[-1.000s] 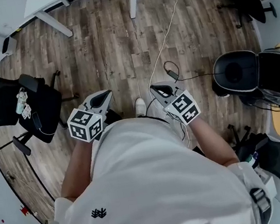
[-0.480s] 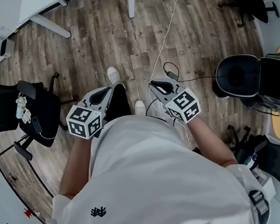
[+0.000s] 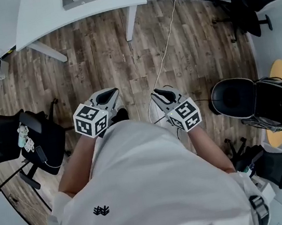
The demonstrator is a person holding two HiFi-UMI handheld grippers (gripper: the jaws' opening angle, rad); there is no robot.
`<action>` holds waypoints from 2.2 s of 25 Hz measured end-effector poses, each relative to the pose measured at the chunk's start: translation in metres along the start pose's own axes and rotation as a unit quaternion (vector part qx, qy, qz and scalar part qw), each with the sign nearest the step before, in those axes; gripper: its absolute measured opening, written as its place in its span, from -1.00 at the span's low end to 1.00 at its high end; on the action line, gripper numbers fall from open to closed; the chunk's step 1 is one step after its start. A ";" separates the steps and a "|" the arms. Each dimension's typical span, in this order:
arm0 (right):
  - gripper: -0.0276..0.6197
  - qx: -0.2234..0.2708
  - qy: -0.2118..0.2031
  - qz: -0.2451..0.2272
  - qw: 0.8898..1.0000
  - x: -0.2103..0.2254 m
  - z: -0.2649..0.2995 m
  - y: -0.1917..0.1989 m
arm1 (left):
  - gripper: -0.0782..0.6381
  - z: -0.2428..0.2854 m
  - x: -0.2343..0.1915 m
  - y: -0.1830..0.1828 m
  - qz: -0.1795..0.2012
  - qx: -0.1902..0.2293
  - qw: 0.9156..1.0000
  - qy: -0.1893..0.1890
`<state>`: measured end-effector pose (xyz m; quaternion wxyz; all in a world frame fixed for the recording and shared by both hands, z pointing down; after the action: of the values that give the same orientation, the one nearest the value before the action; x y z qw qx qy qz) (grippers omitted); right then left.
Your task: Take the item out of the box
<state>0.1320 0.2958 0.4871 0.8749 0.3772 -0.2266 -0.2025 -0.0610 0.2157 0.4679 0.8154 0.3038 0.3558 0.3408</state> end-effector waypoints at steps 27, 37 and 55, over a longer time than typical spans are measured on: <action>-0.75 -0.026 -0.138 -0.116 0.983 0.111 0.206 -0.219 | -0.63 0.016 -0.234 -0.134 -0.072 0.046 0.984 -0.159; -0.75 -0.033 -0.189 -0.127 0.973 0.190 0.249 -0.268 | -0.35 0.060 -0.316 -0.211 -0.099 0.020 0.969 -0.226; -0.75 -0.034 -0.201 -0.078 0.976 0.284 0.280 -0.278 | -0.19 0.152 -0.442 -0.265 -0.100 -0.107 0.950 -0.277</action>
<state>0.1586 -0.1887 0.5189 0.8050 0.3151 -0.3609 -0.3498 -0.0783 -0.3183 0.5223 0.9394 0.2604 0.1060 0.1963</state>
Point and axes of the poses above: the fingertips, and each gripper's own axes: z forward along the fingers, x to its right, y out of its underside, the point moved 6 cm from there along -z, backward along the fingers, and after that the axes turned 3 degrees about -x, right-handed, at the moved point
